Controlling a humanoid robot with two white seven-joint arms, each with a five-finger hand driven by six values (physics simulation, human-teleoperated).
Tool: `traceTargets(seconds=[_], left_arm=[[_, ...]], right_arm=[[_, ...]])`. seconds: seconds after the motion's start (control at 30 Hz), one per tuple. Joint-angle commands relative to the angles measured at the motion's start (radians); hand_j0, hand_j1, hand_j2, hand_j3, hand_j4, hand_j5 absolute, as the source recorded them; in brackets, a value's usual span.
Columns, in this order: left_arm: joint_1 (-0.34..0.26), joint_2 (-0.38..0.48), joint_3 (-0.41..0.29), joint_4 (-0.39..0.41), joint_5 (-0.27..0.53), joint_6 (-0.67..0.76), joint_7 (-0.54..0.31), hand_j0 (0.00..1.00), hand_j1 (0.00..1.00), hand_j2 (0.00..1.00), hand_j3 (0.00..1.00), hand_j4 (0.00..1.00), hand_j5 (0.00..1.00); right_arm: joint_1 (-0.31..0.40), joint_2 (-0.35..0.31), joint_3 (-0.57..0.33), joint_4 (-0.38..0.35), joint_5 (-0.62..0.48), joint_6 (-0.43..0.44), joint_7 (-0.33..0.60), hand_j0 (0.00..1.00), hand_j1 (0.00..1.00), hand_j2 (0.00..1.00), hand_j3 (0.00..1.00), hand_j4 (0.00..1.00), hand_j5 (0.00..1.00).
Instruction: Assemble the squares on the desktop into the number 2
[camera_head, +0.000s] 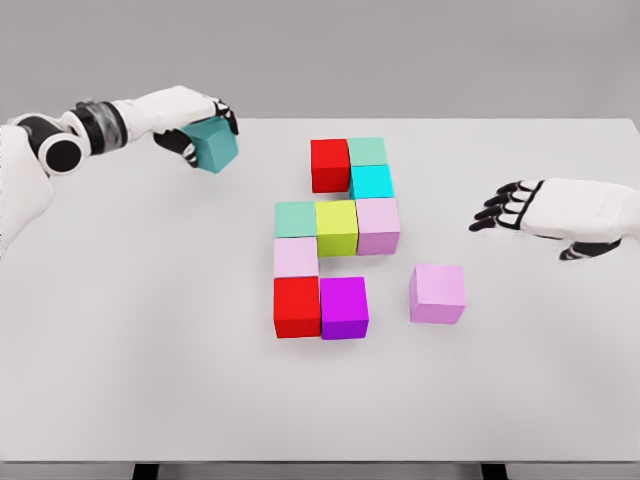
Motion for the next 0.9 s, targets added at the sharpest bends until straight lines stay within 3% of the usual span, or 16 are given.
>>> traceTargets(seconds=[0.0, 0.17, 0.27, 0.3, 0.33, 0.4, 0.67, 0.87], left_arm=[[0.0, -0.023, 0.003, 0.026, -0.001, 0.002, 0.0, 0.6, 0.6, 0.6, 0.6, 0.6, 0.6], [-0.002, -0.036, 0.002, 0.032, -0.005, 0.002, 0.0, 0.61, 0.61, 0.61, 0.61, 0.61, 0.61], [-0.002, -0.036, 0.0, 0.032, -0.005, 0.002, 0.0, 0.64, 0.64, 0.64, 0.64, 0.64, 0.64], [-0.002, -0.036, 0.0, 0.032, -0.007, 0.002, 0.0, 0.67, 0.67, 0.67, 0.67, 0.67, 0.67], [-0.002, -0.037, 0.0, 0.032, -0.005, 0.002, 0.0, 0.78, 0.78, 0.78, 0.78, 0.78, 0.78], [0.0, -0.036, 0.0, 0.029, -0.005, 0.002, 0.0, 0.84, 0.84, 0.84, 0.84, 0.84, 0.84], [0.006, -0.036, -0.002, 0.021, -0.004, 0.002, 0.0, 0.84, 0.84, 0.84, 0.84, 0.84, 0.84], [0.008, -0.034, -0.005, 0.023, -0.004, 0.002, 0.0, 0.9, 0.9, 0.9, 0.9, 0.9, 0.9]], right_arm=[[0.0, -0.032, 0.043, 0.016, -0.006, 0.002, 0.0, 1.0, 1.0, 1.0, 1.0, 1.0, 1.0], [-0.173, -0.065, 0.329, 0.061, -0.002, 0.002, 0.0, 1.0, 1.0, 1.0, 1.0, 1.0, 1.0], [-0.216, -0.067, 0.395, 0.062, 0.004, 0.002, 0.0, 1.0, 1.0, 1.0, 1.0, 1.0, 1.0], [-0.216, -0.067, 0.407, 0.062, 0.013, 0.002, 0.0, 1.0, 1.0, 1.0, 1.0, 1.0, 1.0], [-0.216, -0.064, 0.413, 0.059, 0.038, 0.002, 0.0, 1.0, 1.0, 1.0, 1.0, 1.0, 1.0], [-0.216, -0.062, 0.426, 0.055, 0.046, 0.002, 0.0, 1.0, 1.0, 1.0, 1.0, 1.0, 1.0], [-0.216, -0.058, 0.43, -0.011, 0.052, 0.002, 0.0, 1.0, 1.0, 1.0, 1.0, 1.0, 1.0], [-0.216, -0.035, 0.429, -0.001, 0.104, 0.002, 0.0, 1.0, 1.0, 1.0, 1.0, 1.0, 1.0]])
